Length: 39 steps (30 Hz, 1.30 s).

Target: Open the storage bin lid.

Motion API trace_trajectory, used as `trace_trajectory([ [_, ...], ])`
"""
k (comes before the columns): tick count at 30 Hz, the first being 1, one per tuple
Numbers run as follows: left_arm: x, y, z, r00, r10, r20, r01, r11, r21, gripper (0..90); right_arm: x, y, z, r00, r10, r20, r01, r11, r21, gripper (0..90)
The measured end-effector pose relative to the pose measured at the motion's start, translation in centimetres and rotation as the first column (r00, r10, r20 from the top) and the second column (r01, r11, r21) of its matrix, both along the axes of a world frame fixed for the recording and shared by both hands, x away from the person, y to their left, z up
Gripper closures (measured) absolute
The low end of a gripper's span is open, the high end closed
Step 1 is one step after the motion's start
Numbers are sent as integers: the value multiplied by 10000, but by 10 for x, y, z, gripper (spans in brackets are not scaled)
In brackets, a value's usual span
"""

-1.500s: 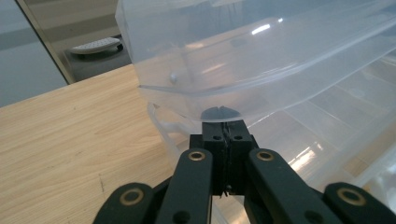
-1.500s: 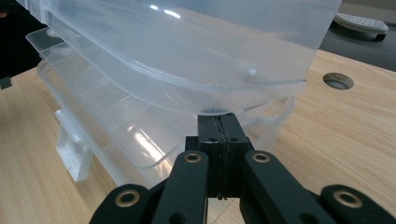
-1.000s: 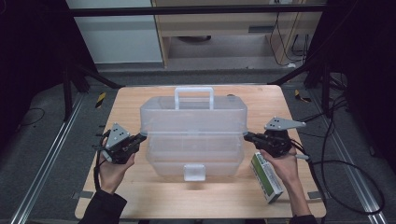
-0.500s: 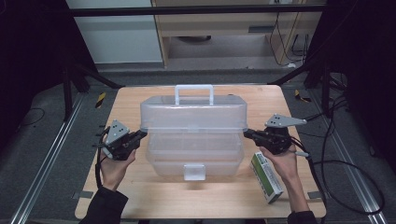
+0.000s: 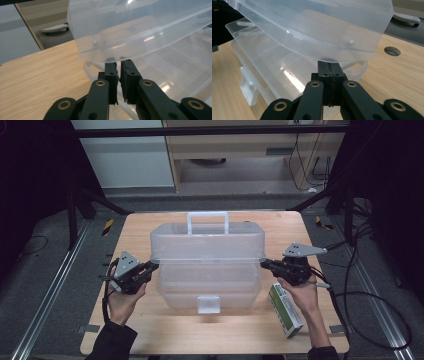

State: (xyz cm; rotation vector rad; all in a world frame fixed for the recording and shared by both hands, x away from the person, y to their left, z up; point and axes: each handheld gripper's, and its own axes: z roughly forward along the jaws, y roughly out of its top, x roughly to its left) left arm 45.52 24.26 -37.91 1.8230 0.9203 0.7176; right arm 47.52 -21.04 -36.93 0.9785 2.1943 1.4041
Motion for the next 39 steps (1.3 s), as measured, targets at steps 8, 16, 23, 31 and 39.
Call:
trace_trajectory([
  [8,-2,16,-4,9988,480,94,-477,9985,-266,708,0,1,0,10000,25,-37,-25,10000,-70,900],
  [16,4,6,-5,9987,414,285,-413,9991,-43,619,0,1,0,10000,26,-40,-27,10000,-65,900],
  [23,14,-3,-2,9984,317,473,-315,9995,-48,618,0,0,0,10000,35,-78,-36,9999,-96,900],
  [31,16,-2,-1,9984,328,471,-320,9993,-186,637,0,1,-1,10000,29,-86,-30,9999,-113,900],
  [39,14,-2,1,9976,443,534,-439,9990,-74,675,0,1,-1,10000,45,-86,-46,9999,-106,898],
])
